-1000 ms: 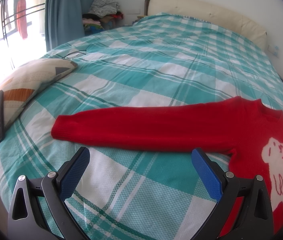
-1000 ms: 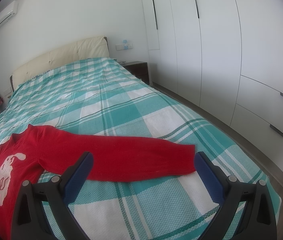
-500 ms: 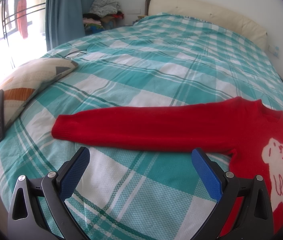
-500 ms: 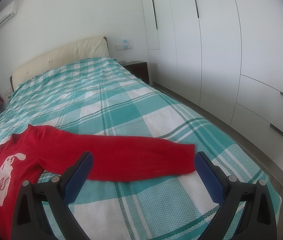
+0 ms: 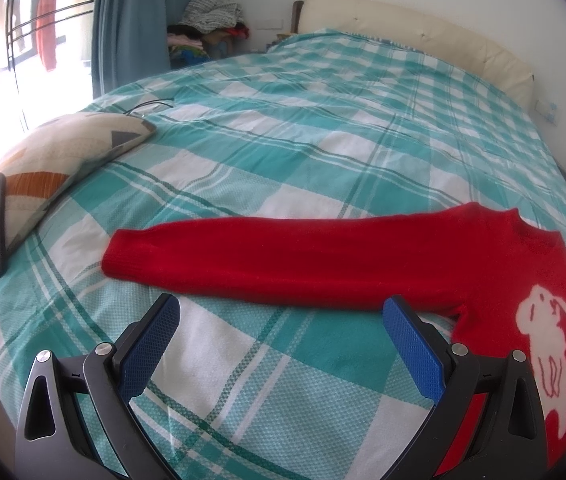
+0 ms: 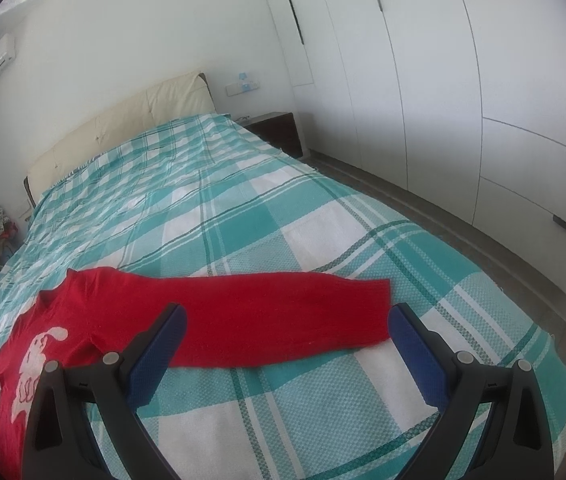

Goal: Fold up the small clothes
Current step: 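Roll the right tool and grasp the side edge of the sweater body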

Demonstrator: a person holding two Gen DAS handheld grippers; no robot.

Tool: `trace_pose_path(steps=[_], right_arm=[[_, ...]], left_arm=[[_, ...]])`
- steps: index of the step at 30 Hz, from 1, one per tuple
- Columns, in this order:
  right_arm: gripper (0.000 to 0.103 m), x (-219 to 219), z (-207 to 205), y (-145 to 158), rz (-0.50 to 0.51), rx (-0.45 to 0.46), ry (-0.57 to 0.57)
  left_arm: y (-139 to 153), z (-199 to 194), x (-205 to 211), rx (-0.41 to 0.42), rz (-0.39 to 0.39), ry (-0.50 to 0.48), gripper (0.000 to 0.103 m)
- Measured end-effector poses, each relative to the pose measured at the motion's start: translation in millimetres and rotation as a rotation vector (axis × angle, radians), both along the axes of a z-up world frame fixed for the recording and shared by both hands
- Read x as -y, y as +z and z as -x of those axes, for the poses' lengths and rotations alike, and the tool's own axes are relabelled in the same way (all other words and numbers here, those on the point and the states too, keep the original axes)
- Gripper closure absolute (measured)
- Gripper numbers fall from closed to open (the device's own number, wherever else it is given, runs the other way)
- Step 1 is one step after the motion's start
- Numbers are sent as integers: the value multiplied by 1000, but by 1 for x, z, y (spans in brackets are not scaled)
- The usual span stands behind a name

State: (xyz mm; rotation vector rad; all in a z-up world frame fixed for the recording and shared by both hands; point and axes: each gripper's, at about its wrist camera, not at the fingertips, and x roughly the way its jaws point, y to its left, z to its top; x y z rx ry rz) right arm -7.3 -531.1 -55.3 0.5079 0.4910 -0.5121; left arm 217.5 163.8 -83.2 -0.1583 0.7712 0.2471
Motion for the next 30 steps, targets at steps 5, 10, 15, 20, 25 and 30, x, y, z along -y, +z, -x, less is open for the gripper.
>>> trace_pose_path(steps=[5,10,15,20,25,30], right_arm=[[4,83,36,-34,-476,137,-77],[8,102,38,-71,-715,167,-27],[28,90,1,-77,-745,70,82],[47,90,-26,-94,-765,25,54],[99,92,-44,-100,-725,-16,-3],[99,47,-88,-1,-440,29,130]], left_arm=[[-1,-1,-1,-4,7,3,1],[-6,-3,7,-17,-34,-5,1],[-9,-5,11,-31,-53,-4,1],[-11,-5,11,-36,-51,-3,1],[-11,-4,7,-39,-42,4,1],[0,-1,1,-2,19,-1,1]])
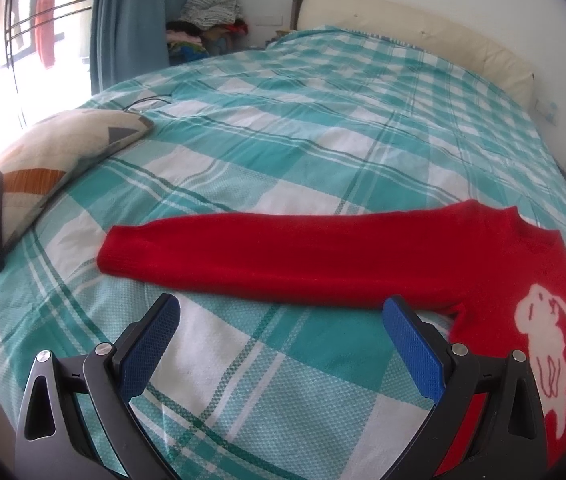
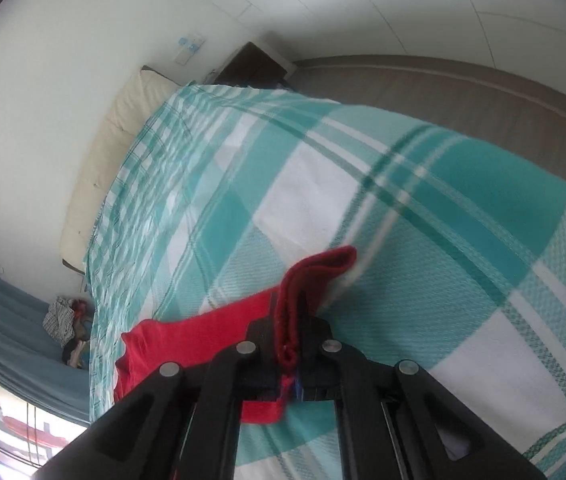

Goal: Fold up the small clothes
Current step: 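Roll the right tool and grasp the side edge of the sweater body, then fold the gripped side over the sweater body with the right tool, release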

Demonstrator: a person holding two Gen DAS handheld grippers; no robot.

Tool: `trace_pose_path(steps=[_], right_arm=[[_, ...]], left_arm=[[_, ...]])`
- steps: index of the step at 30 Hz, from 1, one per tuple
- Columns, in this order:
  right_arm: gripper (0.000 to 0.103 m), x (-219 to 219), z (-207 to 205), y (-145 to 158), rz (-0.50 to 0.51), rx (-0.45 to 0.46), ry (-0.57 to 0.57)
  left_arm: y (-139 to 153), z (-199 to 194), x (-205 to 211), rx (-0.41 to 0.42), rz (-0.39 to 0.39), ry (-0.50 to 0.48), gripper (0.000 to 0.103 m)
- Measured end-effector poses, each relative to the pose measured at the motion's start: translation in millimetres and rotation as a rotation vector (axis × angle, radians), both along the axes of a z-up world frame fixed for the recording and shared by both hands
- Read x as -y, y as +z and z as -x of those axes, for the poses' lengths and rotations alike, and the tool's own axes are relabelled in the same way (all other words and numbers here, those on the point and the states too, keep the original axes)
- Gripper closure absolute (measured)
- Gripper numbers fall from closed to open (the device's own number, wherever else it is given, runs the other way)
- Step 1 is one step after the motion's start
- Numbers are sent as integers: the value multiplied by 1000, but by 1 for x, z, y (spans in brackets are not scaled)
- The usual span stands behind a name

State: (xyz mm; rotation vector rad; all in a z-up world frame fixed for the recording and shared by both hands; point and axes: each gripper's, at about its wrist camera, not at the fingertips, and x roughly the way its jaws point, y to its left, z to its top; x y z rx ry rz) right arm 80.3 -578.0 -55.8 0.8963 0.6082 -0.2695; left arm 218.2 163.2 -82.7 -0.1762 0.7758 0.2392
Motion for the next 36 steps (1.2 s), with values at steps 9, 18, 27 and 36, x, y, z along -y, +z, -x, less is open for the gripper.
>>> trace_pose_path(steps=[9,18,27,36], right_arm=[[99,-231,-130,119,276,145,563],[99,-388,-196,41,310,24,852],[36,-383,-190,-16,62,0,927],[35,-264,-86,-26,518,-115,670]], left_arm=[[12,9,-13,42,48,6,1],[7,8,-36,28,112,66,1],[7,8,-37,27,114,64,1],[-4,6,-15,-23,89,-4,1]])
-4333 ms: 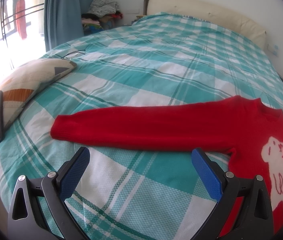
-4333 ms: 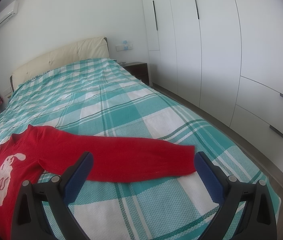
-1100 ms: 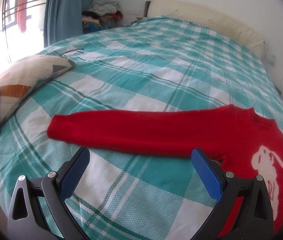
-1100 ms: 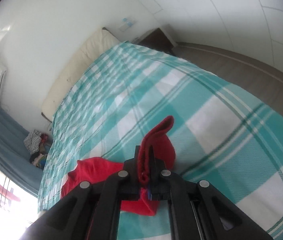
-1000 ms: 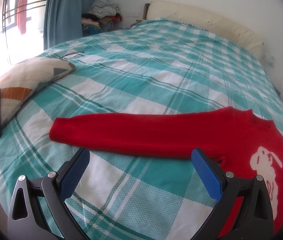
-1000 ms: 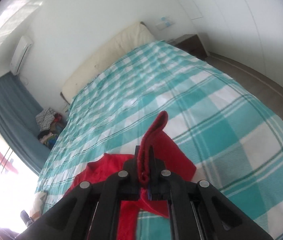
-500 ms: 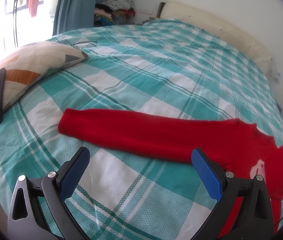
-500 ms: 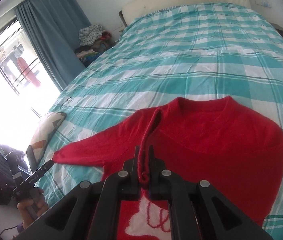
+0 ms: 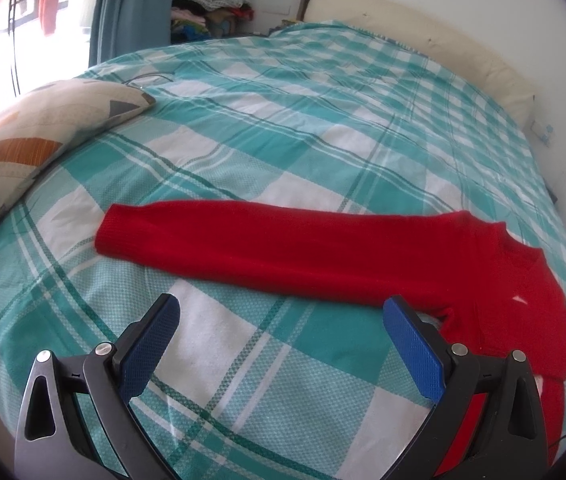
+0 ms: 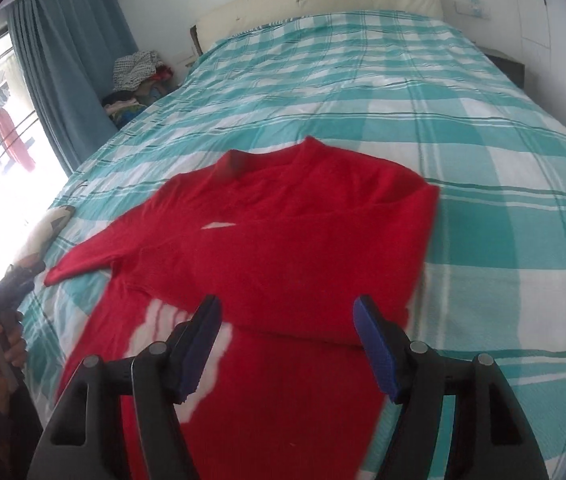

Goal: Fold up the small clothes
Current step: 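Fold the gripped side over the sweater body with the right tool, release, then move the left tool to the opposite side edge of the sweater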

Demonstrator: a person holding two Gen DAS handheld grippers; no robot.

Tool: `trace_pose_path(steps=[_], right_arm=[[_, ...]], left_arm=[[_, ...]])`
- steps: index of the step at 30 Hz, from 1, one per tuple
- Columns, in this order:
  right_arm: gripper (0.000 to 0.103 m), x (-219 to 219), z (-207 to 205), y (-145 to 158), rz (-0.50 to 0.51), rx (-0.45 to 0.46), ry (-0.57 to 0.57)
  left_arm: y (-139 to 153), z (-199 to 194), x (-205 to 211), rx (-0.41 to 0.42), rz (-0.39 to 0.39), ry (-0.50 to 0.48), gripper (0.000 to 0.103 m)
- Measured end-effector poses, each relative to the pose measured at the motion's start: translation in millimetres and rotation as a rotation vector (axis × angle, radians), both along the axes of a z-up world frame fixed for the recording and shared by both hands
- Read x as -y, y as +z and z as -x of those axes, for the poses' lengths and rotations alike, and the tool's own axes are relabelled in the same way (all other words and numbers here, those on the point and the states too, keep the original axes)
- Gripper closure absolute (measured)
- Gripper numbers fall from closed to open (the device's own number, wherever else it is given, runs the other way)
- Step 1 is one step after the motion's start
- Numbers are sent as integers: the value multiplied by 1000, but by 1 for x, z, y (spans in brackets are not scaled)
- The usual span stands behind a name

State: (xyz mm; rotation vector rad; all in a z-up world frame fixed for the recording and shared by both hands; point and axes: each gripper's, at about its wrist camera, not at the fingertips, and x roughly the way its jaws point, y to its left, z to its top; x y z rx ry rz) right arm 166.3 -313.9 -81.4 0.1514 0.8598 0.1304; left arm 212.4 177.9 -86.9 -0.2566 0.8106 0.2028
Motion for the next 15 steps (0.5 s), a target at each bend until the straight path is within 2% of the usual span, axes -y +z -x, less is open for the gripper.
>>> trace_pose_path(steps=[6,11,15], right_arm=[[35,71,67,-29,130,17,-211],[35,97,90,-46,118,36,-338],[34,95,88,-46,120,58,-362]], left_arm=[[-6,-5,20,-38,-61,-46,1],[-13,-8,28,-73,-104,-63,1],[-21,-13,34,-108,-125,-88,1]])
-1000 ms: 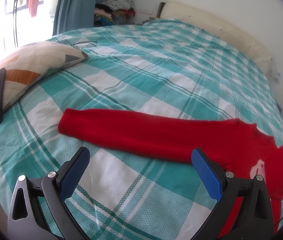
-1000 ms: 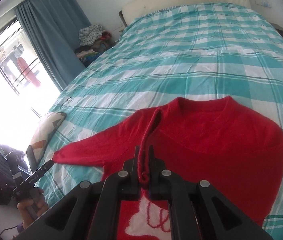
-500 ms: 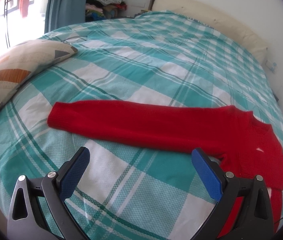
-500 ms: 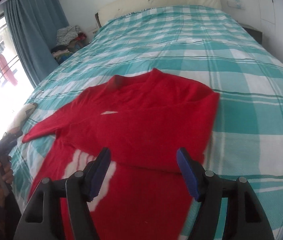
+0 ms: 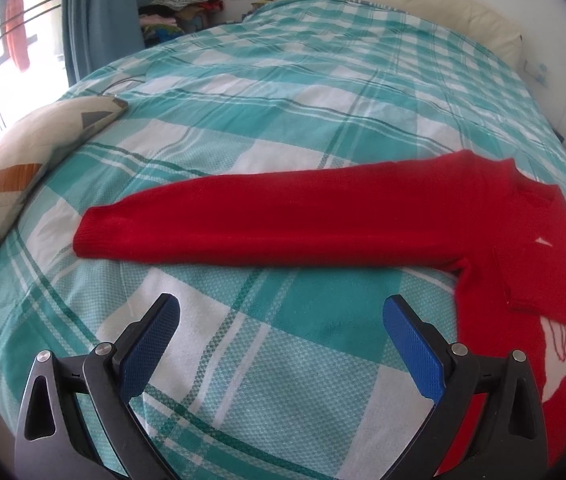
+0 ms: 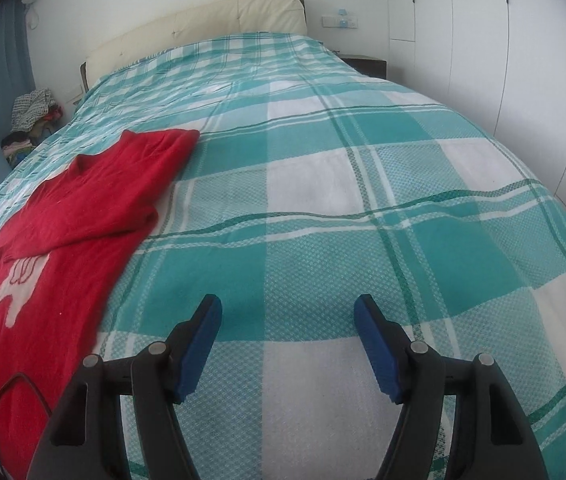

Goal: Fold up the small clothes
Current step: 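Move the left tool to the opposite side edge of the sweater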

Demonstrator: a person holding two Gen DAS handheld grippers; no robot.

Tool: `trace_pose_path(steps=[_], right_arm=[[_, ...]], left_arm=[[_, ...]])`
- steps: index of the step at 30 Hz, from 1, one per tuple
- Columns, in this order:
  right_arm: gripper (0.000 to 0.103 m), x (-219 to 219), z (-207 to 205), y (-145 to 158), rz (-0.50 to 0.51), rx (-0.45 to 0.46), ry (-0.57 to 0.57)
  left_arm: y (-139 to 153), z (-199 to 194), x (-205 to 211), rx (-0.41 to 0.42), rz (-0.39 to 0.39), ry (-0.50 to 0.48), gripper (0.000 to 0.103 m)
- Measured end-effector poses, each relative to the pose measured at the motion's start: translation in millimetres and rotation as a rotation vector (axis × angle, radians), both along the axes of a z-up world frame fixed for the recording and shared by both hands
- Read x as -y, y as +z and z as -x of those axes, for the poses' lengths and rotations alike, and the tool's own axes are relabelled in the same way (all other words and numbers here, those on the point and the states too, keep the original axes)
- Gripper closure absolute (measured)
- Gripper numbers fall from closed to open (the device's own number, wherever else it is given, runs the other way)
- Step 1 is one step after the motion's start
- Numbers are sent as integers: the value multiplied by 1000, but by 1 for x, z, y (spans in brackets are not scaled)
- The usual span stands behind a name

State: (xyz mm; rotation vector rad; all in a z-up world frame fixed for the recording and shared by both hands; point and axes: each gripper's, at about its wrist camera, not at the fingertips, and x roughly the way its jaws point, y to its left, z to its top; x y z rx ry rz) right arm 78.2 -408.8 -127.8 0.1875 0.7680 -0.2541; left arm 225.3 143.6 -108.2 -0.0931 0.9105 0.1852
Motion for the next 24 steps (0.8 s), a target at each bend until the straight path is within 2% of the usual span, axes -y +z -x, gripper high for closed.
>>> trace_pose_path(steps=[6,10,14,21,24], right_arm=[[30,-2,0,-7,15,-1,-6],[27,0,2,-11,-6,-1,-17],[23,-3,1,-13,6,-8,-9],[22,-4,1,-15,5,-10,-9],[20,-4,1,-16,7,-12,-7]], left_arm=[[-28,-10,10,-131,23,-34,1],[-36,-14,15,-168,4,-42,1],[-43,-18,9,-201,35,-37,0],[-46,-12,13,-158,5,-45,0],[-45,-14,12,-178,1,-70,0]])
